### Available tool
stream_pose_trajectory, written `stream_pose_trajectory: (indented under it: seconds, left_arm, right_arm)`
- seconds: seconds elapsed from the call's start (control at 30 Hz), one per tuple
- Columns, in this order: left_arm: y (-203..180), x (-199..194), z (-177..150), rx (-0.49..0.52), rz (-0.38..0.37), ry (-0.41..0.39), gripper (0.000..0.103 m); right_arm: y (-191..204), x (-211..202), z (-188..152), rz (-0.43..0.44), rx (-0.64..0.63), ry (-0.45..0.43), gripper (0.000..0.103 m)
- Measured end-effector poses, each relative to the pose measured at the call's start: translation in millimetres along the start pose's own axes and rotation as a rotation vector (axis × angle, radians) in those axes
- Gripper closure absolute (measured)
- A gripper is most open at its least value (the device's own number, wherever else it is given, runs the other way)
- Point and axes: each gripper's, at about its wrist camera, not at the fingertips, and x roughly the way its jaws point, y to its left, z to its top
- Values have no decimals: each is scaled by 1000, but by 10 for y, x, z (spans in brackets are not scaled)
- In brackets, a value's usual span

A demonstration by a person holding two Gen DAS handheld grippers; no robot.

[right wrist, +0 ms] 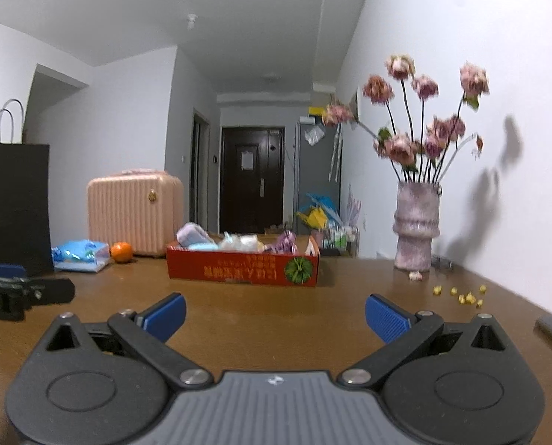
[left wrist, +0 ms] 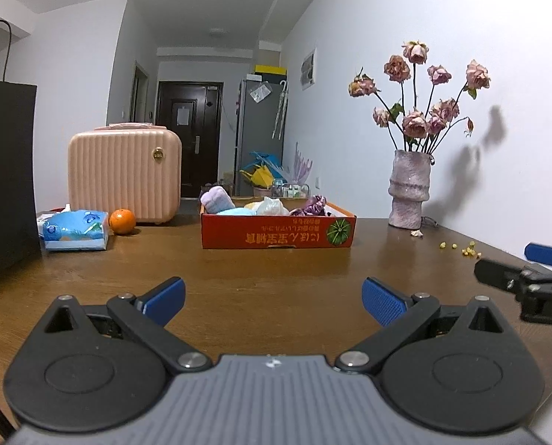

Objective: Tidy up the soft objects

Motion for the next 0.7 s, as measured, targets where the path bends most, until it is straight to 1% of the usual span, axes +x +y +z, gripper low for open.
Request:
stream_pose_trajectory:
  seconds: [0.1,0.3,0.7]
  left_arm:
    - [-9,-53,2,4,4,-13,0]
    - [-41,-91,14,8,-6,-25,0]
    - [-57,-109,14,11,-9,-33,0]
  right_arm:
    - [41,-108,68,7,-14,-31,0]
    - [85,-214,120,19,-24,-65,0]
    - [80,-242,135,19,-24,-72,0]
